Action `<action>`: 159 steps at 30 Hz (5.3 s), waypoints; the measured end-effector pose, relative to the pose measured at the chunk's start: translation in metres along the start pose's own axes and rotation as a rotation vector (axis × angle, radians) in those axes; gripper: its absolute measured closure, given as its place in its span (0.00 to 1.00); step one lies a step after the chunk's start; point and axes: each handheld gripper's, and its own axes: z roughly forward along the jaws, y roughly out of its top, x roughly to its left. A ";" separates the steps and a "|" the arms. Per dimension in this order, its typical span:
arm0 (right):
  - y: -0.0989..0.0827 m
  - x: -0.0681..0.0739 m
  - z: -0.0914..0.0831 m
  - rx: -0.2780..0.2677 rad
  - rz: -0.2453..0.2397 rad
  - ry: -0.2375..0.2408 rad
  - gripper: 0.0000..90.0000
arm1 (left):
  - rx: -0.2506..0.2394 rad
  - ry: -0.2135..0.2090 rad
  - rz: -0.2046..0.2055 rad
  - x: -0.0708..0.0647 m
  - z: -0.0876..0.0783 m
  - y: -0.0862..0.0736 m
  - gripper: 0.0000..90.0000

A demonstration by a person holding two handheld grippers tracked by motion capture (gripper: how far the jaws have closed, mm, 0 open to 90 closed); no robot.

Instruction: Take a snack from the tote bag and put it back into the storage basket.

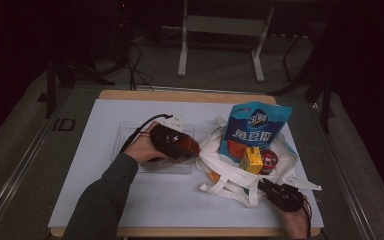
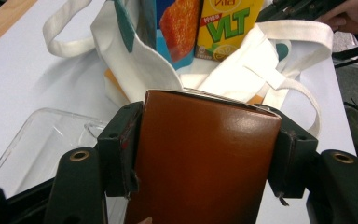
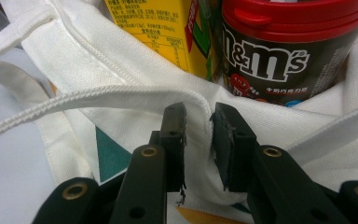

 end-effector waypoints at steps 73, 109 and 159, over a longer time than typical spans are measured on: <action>0.000 0.000 0.000 0.000 -0.001 0.001 0.82 | -0.072 0.181 -0.146 -0.022 0.017 0.015 0.26; 0.000 0.000 0.000 0.000 -0.001 0.001 0.82 | -0.150 0.177 -0.089 -0.048 0.046 0.050 0.39; 0.000 0.000 0.000 -0.002 -0.003 0.001 0.82 | -0.101 0.099 -0.041 -0.058 0.115 0.088 0.31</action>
